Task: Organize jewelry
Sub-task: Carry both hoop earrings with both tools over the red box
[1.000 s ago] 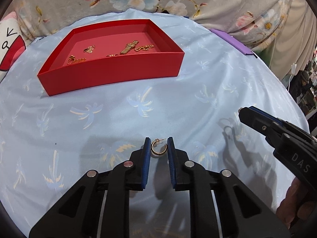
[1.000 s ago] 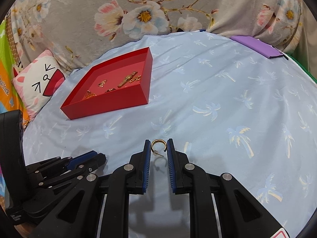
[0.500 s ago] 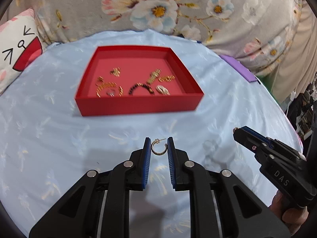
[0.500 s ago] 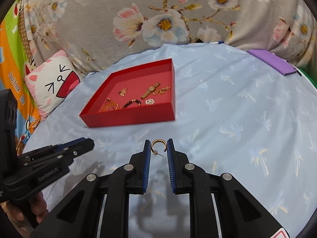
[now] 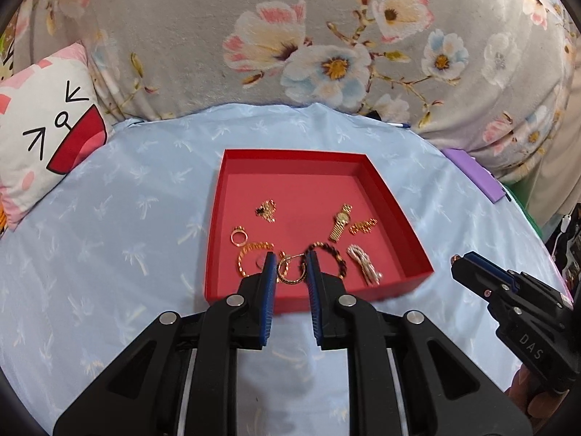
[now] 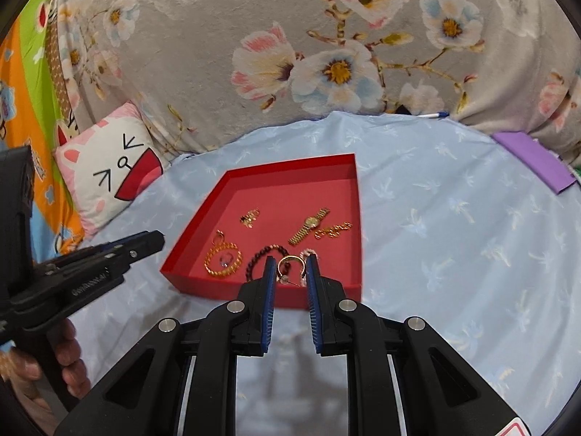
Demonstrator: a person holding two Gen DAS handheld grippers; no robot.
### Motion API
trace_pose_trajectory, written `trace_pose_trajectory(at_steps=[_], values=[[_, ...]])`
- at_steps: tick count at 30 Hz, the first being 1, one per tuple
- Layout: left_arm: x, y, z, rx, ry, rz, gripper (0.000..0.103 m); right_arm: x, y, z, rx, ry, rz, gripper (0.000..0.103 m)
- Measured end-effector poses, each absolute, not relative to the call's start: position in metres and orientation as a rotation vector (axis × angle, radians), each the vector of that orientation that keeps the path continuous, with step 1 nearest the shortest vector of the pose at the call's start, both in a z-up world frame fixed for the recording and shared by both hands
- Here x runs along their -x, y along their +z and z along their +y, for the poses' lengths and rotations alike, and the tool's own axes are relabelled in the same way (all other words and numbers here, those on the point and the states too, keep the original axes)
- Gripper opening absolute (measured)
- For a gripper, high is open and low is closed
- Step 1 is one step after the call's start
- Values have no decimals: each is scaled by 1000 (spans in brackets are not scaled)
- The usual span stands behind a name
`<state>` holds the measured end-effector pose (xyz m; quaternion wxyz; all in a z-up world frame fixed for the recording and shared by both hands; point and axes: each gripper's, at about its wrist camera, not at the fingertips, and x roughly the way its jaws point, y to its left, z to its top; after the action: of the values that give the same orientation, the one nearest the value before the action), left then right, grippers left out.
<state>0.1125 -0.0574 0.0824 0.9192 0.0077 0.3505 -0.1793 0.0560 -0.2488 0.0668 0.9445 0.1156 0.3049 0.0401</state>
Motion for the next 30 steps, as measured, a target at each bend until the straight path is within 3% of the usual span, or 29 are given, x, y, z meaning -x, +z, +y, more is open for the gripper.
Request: trace_pose_trajectory(at_steps=[30], values=[[-228,81,-82,-64,-269,711,16,-185,75,-248,-191,48,600,15]])
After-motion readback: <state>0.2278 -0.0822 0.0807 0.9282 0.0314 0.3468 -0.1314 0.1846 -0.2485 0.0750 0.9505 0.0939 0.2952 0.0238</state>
